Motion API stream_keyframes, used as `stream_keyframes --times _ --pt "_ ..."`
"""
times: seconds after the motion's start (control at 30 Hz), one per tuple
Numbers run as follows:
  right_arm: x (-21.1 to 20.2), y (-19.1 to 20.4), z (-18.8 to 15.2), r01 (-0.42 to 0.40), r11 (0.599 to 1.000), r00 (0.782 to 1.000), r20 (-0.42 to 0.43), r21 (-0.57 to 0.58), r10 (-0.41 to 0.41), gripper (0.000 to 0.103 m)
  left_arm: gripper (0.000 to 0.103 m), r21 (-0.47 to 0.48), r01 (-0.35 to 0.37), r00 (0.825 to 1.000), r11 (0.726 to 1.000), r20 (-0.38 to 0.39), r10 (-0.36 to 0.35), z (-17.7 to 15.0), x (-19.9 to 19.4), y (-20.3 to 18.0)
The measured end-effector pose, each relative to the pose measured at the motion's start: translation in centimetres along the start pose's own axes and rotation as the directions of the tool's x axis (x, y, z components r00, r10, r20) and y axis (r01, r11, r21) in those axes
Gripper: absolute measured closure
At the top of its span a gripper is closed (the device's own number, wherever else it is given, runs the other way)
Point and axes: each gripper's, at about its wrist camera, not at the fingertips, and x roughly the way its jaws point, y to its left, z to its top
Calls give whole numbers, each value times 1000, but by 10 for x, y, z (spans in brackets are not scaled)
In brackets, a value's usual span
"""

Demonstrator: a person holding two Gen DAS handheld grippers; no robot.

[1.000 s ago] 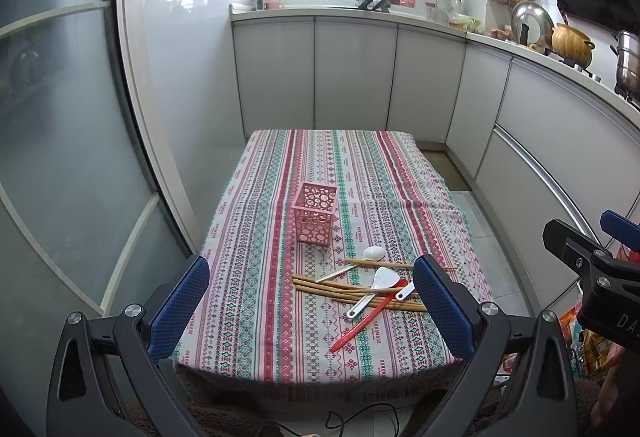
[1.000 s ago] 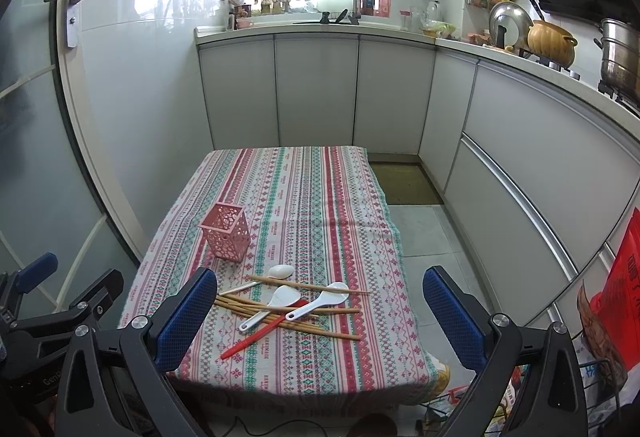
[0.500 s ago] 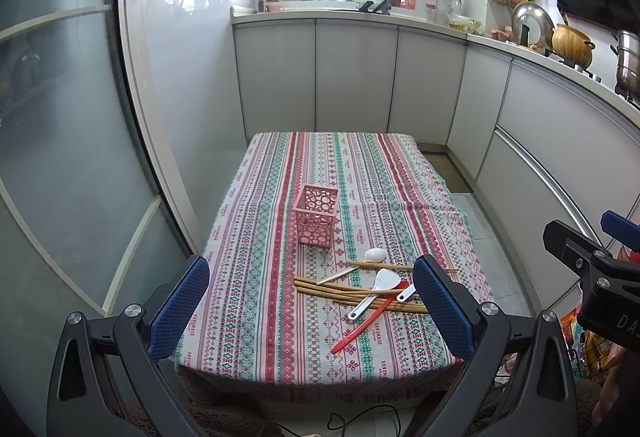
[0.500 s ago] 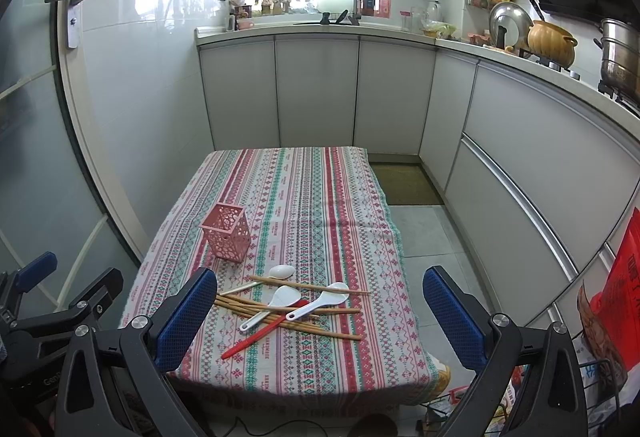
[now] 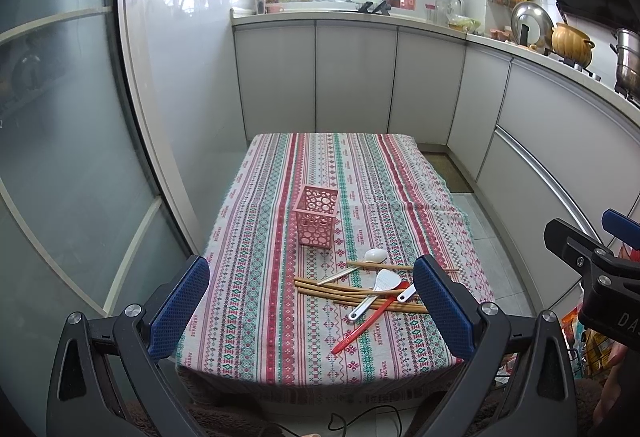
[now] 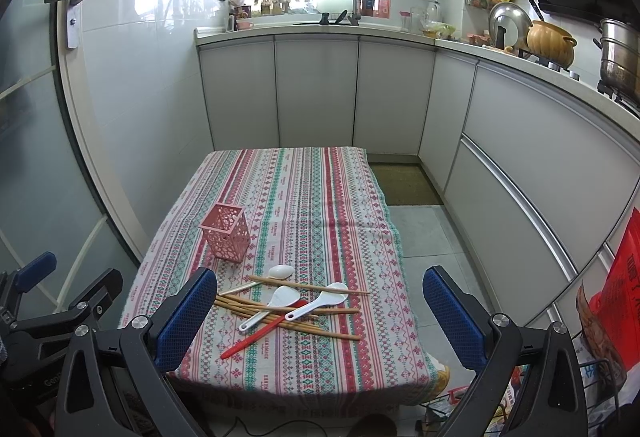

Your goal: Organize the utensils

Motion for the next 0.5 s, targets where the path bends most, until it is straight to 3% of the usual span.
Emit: stream_keyframes --times 0.5 --pt "0 -2 0 1 1000 1000 -2 2 -1 0 0 6 -8 1000 1000 -1 8 1 3 -1"
